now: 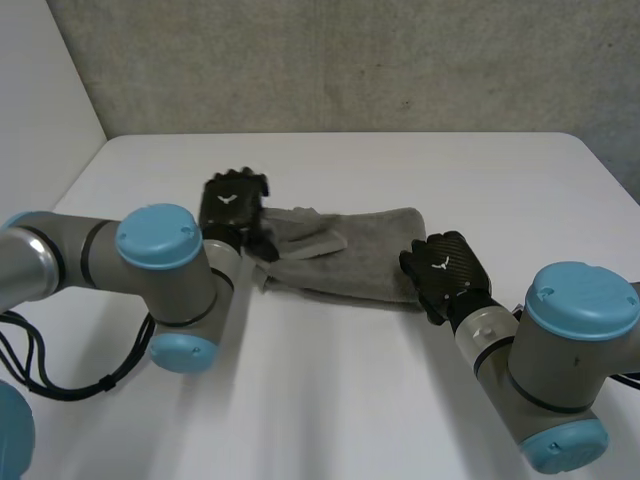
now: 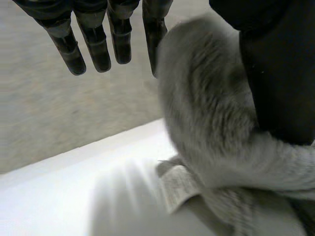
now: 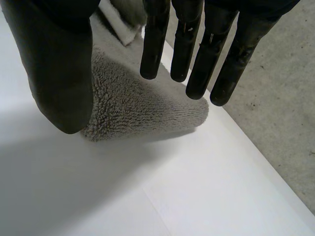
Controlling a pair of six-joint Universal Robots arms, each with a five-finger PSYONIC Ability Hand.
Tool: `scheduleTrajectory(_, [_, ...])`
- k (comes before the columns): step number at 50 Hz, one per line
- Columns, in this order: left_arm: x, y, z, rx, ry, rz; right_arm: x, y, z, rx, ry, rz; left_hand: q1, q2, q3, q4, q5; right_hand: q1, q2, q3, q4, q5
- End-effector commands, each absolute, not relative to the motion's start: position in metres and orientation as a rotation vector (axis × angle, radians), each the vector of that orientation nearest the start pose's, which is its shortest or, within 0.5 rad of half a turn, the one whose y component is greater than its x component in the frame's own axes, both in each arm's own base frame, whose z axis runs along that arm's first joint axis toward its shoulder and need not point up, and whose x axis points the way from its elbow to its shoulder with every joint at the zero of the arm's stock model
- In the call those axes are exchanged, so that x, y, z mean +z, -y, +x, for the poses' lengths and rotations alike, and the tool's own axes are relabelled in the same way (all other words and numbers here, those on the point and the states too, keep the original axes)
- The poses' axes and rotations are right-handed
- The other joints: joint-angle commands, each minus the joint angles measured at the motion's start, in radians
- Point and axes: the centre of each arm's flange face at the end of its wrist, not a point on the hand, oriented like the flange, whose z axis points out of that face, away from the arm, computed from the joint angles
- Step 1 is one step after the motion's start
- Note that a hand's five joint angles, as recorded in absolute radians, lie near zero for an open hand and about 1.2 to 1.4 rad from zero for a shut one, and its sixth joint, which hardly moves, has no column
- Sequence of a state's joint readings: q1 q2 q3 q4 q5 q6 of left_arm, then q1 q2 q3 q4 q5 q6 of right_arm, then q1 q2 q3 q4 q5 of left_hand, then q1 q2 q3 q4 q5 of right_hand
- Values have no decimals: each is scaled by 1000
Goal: Fold the towel.
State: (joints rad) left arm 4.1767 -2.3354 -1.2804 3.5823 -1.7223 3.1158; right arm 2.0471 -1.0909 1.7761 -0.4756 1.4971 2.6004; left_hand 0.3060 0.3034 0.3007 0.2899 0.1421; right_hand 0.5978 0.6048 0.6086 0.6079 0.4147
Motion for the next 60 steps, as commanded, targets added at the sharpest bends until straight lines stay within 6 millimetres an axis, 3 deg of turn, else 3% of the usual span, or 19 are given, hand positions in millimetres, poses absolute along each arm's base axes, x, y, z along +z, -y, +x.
scheduleTrajectory(1, [137, 333, -309, -2347, -2568, 116, 129, 246, 283, -1959, -2088, -1252, 25, 28, 30, 41, 14, -14, -21, -25, -24, -5])
scheduleTrajectory(8, [128, 329, -305, -2252, -2621, 130, 128, 246, 282, -1952, -2090, -1255, 19, 22, 24, 35, 8, -5, -12, -16, -15, 4])
scheduleTrajectory(19, [137, 327, -308, -2287, -2631, 178, 127, 244, 282, -1946, -2092, -1260, 19, 22, 24, 35, 8, -5, -12, -16, -15, 4])
scheduleTrajectory(26, [127, 316, -326, -2298, -2784, 463, 125, 243, 282, -1940, -2094, -1263, 19, 22, 24, 35, 8, -5, -12, -16, -15, 4])
scheduleTrajectory(33, [129, 315, -333, -2327, -2806, 545, 125, 243, 282, -1940, -2094, -1263, 22, 25, 27, 38, 11, -5, -12, -16, -15, 4])
scheduleTrajectory(38, [129, 326, -338, -2370, -2774, 535, 125, 243, 282, -1941, -2096, -1262, 40, 42, 45, 56, 29, -5, -12, -16, -15, 4])
scheduleTrajectory(49, [107, 357, -346, -2360, -2563, 593, 123, 243, 281, -1934, -2104, -1269, 81, 83, 86, 97, 70, -8, -15, -19, -18, 1])
scheduleTrajectory(54, [107, 369, -344, -2370, -2495, 509, 123, 243, 281, -1941, -2103, -1295, 81, 83, 86, 97, 70, -8, -15, -19, -18, 1])
scheduleTrajectory(60, [110, 382, -326, -2331, -2413, 301, 122, 242, 281, -1944, -2098, -1317, 75, 78, 80, 91, 64, -11, -18, -22, -21, -2])
